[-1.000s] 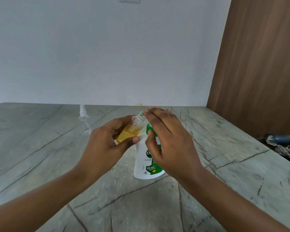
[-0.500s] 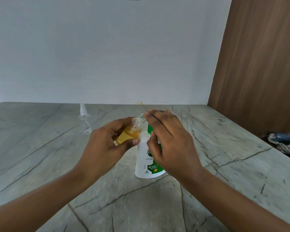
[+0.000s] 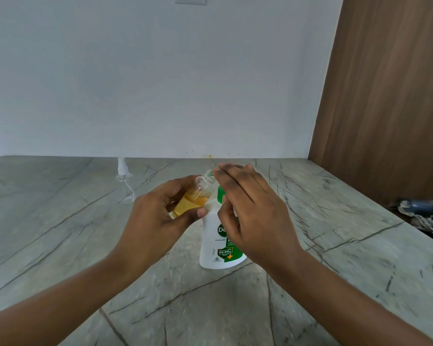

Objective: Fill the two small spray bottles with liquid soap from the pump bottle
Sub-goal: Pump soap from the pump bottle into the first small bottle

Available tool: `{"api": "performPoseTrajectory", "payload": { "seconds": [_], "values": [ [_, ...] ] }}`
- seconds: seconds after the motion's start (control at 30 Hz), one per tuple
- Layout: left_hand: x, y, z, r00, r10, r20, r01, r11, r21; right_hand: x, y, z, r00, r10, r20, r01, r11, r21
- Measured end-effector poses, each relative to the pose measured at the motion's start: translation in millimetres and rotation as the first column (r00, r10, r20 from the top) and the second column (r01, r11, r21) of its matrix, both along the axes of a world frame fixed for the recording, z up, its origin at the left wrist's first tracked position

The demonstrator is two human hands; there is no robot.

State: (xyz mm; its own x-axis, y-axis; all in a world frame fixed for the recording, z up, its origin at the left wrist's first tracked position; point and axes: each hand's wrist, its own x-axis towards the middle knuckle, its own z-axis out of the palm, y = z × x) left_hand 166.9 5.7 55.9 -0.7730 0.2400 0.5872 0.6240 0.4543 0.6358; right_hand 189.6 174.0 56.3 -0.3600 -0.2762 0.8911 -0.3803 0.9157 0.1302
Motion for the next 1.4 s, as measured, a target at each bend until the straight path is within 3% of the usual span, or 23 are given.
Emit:
{"api": "performPoseTrajectory", "payload": {
  "seconds": [0.3, 1.4],
  "values": [
    [2.1, 3.3, 5.4, 1.0, 0.022, -0.006, -0.022, 1.0, -0.006, 2.3, -1.4, 3.9, 0.996, -0.092, -0.013, 0.092, 0.995, 0.024],
    [-2.0, 1.8, 1.3, 0.999, -0.012, 0.03, 0.011, 0.999, 0.05, -3.0, -0.3, -1.4, 1.0, -0.026, -0.001, 0.026, 1.0, -0.011]
  ]
}}
